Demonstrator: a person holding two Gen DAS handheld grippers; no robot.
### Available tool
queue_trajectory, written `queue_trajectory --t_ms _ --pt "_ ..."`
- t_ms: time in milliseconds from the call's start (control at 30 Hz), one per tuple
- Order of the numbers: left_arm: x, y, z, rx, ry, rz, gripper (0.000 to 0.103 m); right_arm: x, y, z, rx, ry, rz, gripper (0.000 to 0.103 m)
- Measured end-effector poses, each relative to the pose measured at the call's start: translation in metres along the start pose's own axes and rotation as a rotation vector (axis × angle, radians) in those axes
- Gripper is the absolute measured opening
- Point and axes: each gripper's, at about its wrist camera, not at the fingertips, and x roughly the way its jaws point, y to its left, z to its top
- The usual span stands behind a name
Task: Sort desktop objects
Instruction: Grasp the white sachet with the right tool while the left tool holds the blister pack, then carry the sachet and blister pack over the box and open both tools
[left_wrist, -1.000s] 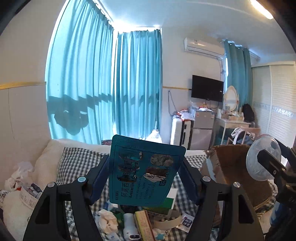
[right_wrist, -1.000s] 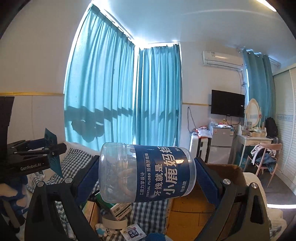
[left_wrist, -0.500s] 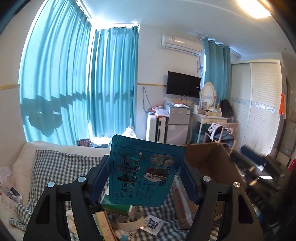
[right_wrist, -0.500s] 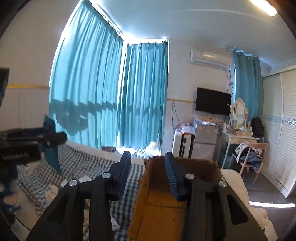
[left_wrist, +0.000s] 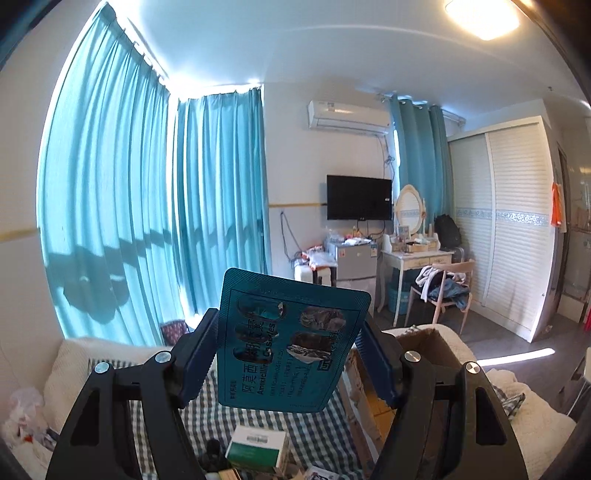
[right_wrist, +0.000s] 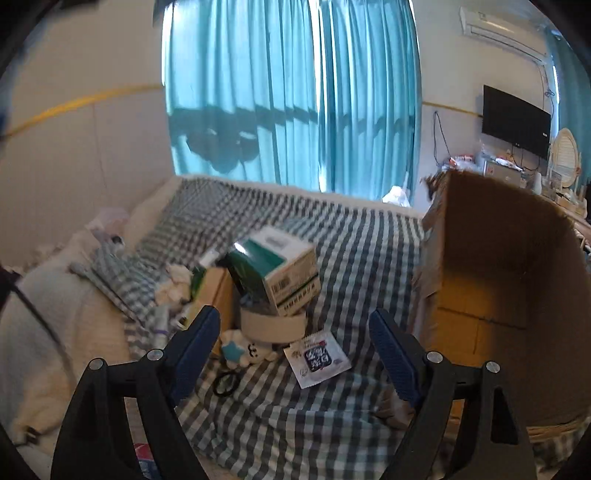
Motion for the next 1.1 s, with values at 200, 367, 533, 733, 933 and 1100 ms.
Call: queue_trajectory --t_ms 200,367,533,733,933,1100 --pt "0.011 -0.015 0.011 0.022 0.008 -0.07 0.073 0.055 0.031 -0.018 -0.211 0.059 -0.214 0.085" --pt "0.035 -0.031 0.005 0.013 0.051 -0.147 0.073 0.062 0.043 -0.021 -0.281 0.076 -0.188 0.045" --pt "0.057 -0.045 0.003 0.031 0.086 -0.189 0.073 0.094 0.032 -0.029 -0.267 0.187 -0.169 0.047" --pt "0.091 -0.063 0.001 0.02 0.15 -0.279 0.073 0.141 0.016 -0.041 -0.264 0.293 -0.165 0.051" --pt "0.114 -0.075 -0.004 0.007 0.193 -0.313 0.073 0.144 -0.01 -0.034 -0.09 0.28 -0.073 0.005" --pt "0.113 -0.074 -0.001 0.004 0.179 -0.306 0.073 0.11 -0.015 -0.017 -0.056 0.152 -0.102 0.001"
